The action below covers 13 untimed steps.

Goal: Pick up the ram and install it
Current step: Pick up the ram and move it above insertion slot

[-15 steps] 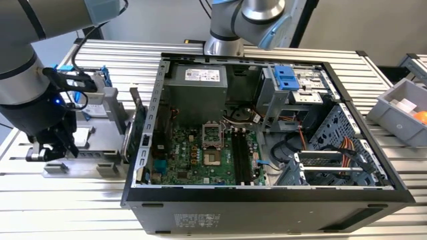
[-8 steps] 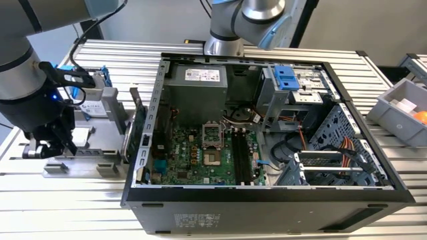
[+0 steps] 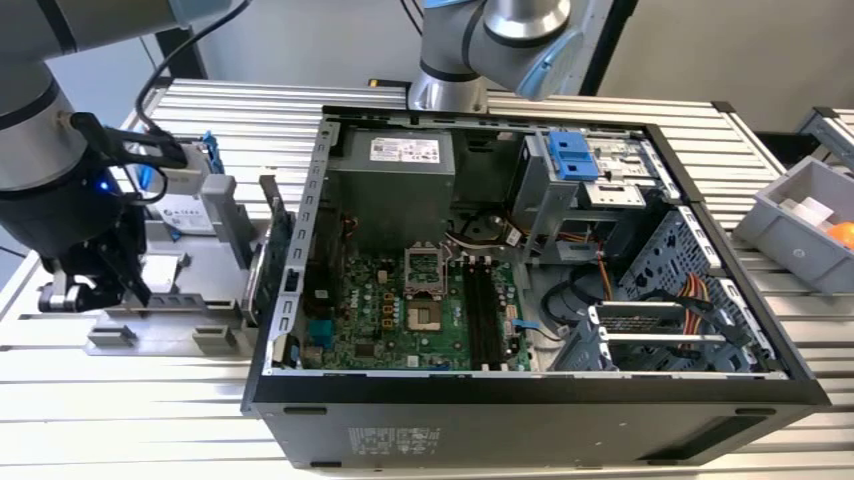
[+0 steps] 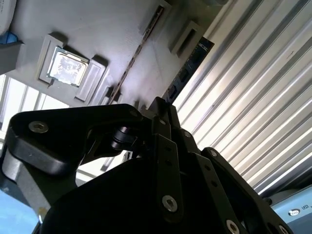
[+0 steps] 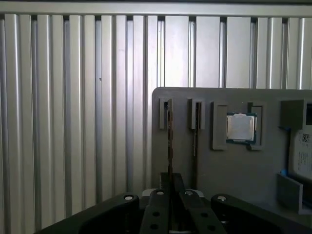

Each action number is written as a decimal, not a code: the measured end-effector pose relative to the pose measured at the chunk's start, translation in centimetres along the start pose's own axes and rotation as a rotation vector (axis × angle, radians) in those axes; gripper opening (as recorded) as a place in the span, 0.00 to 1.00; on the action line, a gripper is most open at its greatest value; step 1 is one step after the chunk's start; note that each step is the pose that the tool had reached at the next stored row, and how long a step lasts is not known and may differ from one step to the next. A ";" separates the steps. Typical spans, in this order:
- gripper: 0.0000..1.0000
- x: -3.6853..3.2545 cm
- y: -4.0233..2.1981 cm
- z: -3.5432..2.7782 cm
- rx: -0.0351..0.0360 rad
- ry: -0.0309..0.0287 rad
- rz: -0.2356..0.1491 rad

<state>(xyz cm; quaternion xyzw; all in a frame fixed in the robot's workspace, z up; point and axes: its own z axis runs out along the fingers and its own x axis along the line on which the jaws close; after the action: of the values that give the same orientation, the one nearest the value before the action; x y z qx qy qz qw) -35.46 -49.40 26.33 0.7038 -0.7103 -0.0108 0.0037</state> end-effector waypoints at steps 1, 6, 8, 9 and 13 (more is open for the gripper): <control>0.00 0.00 0.00 -0.10 0.0000 0.0000 0.000; 0.00 -0.01 0.02 -0.68 0.0000 0.0000 0.000; 0.00 -0.01 0.02 -0.91 0.0000 0.0000 0.000; 0.00 -0.01 0.02 -1.03 0.0000 0.0000 0.000; 0.00 -0.02 0.03 -1.54 0.0000 0.0000 0.000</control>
<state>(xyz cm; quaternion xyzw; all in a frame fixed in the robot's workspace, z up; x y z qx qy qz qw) -35.46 -49.40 27.87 0.7037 -0.7104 -0.0108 0.0037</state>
